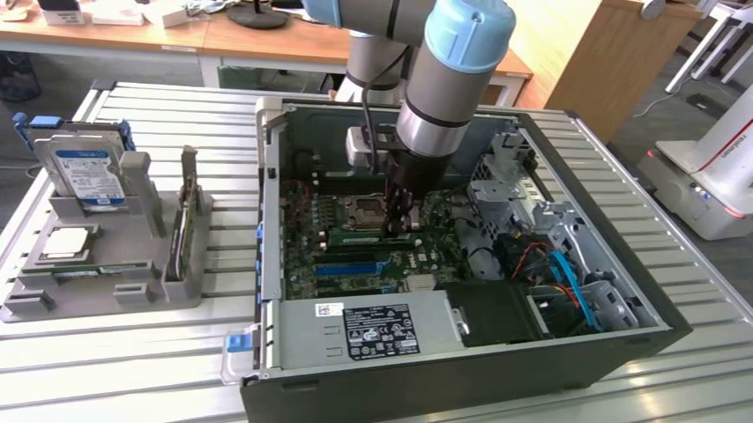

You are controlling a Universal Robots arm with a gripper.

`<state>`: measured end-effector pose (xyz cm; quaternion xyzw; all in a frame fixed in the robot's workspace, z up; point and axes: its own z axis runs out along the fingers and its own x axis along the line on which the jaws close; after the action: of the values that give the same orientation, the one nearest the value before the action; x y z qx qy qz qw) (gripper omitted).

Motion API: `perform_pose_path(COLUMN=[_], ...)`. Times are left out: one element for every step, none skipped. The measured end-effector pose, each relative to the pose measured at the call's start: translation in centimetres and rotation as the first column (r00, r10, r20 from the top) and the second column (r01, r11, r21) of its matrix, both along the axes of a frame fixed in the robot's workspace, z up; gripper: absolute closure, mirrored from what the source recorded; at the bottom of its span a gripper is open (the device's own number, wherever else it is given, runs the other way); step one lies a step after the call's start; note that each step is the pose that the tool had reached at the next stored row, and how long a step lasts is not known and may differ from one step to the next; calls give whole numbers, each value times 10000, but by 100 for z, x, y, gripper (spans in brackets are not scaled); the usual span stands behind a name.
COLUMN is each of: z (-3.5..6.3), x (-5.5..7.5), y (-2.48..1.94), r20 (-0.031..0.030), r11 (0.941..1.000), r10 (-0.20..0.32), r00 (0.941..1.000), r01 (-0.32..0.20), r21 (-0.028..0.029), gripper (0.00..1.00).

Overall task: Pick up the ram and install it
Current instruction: 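Insert the ram into the slot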

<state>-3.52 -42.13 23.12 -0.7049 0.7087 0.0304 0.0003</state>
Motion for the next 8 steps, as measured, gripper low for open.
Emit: perform_pose_path(z=[0, -1, -5, -8, -9, -9, -10, -11], x=[0, 0, 0, 0, 0, 0, 0, 0], y=[0, 0, 1, 0, 0, 0, 0, 1], r20=[0, -1, 0, 0, -1, -1, -1, -1], r11=[10000, 10000, 10000, 10000, 10000, 10000, 10000, 10000], r10=[0, 0, 0, 0, 0, 0, 0, 0], r00=[10000, 10000, 10000, 10000, 10000, 10000, 10000, 10000], r01=[0, 0, 0, 0, 0, 0, 0, 0], r21=[0, -1, 0, 0, -2, -2, -2, -1], gripper=[88, 88, 88, 88, 88, 88, 88, 88])
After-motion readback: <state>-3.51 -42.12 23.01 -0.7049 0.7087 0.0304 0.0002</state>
